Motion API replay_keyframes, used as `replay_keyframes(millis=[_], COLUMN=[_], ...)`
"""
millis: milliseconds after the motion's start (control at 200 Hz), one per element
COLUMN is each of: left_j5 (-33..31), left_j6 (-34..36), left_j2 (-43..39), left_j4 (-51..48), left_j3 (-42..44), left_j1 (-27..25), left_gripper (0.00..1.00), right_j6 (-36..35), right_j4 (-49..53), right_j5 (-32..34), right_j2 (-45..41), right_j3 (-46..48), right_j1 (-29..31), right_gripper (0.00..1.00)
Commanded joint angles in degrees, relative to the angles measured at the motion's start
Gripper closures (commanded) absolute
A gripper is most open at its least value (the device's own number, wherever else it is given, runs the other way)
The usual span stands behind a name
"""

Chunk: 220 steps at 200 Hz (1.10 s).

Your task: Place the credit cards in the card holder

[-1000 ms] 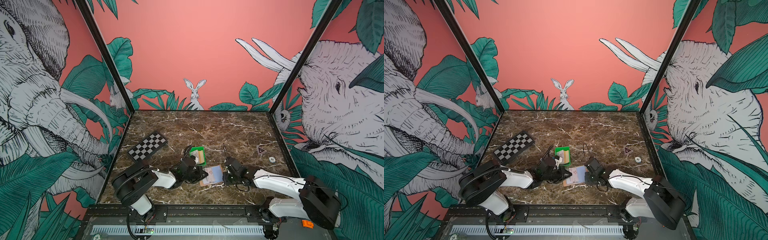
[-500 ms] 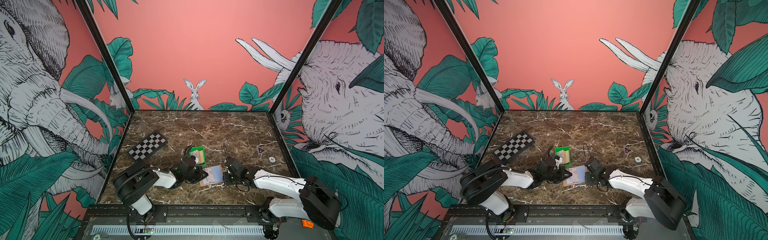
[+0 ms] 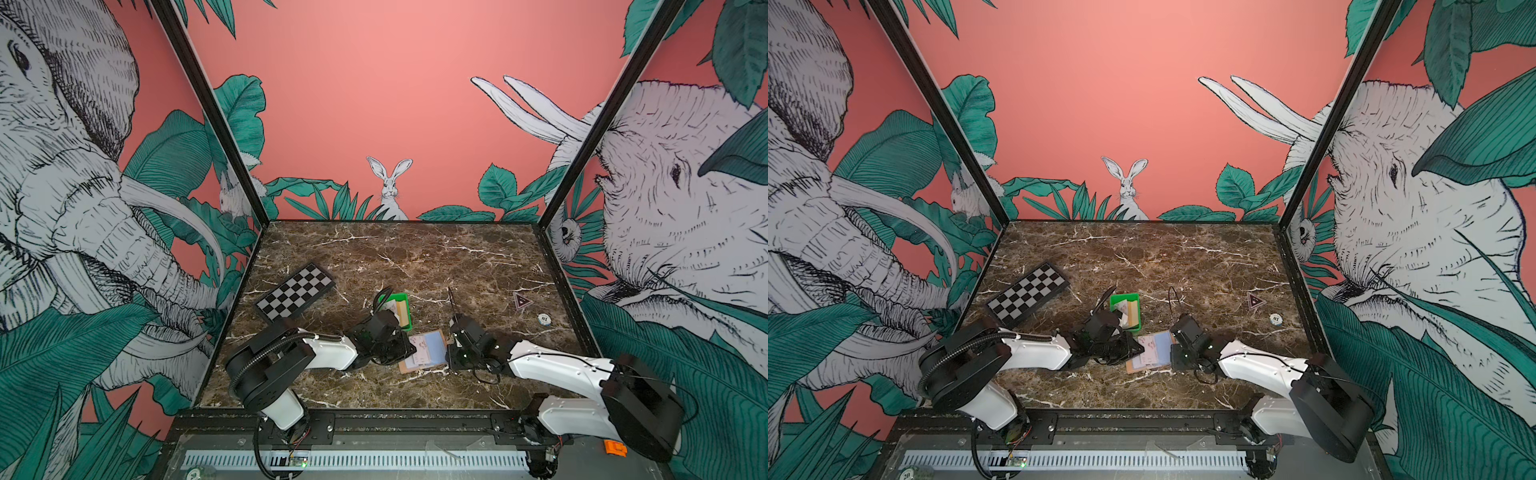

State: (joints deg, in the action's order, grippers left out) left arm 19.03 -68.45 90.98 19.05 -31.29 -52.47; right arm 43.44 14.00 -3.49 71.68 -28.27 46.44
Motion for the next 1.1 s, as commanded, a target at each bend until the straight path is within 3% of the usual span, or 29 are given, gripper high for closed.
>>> replay_keyframes(millis=[0,425,1095], left_j5=[-1.9,-5.9,-1.6], left_j6=[2.2,5.7,2.1], left_j2=[-1.2,-8.8,-3.9], left_j4=[-8.9,-20.1,-9.2], left_j3=[-1.1,-2.8,-1.5], left_j1=[-0.6,-1.0,-1.4], left_gripper=[0.83,0.77,0.75], right_j6=[0.8,-1.7,-3.2], right_j4=[0.3,2.9,-4.1], right_j5=[0.1,-4.4,-10.9], right_j2=[-1.2,-6.3,0.0], right_j3=[0.8,0.2,0.9], right_j1=[-0.4,-5.8,-9.3], right_gripper=[0.80,0.76,0.75])
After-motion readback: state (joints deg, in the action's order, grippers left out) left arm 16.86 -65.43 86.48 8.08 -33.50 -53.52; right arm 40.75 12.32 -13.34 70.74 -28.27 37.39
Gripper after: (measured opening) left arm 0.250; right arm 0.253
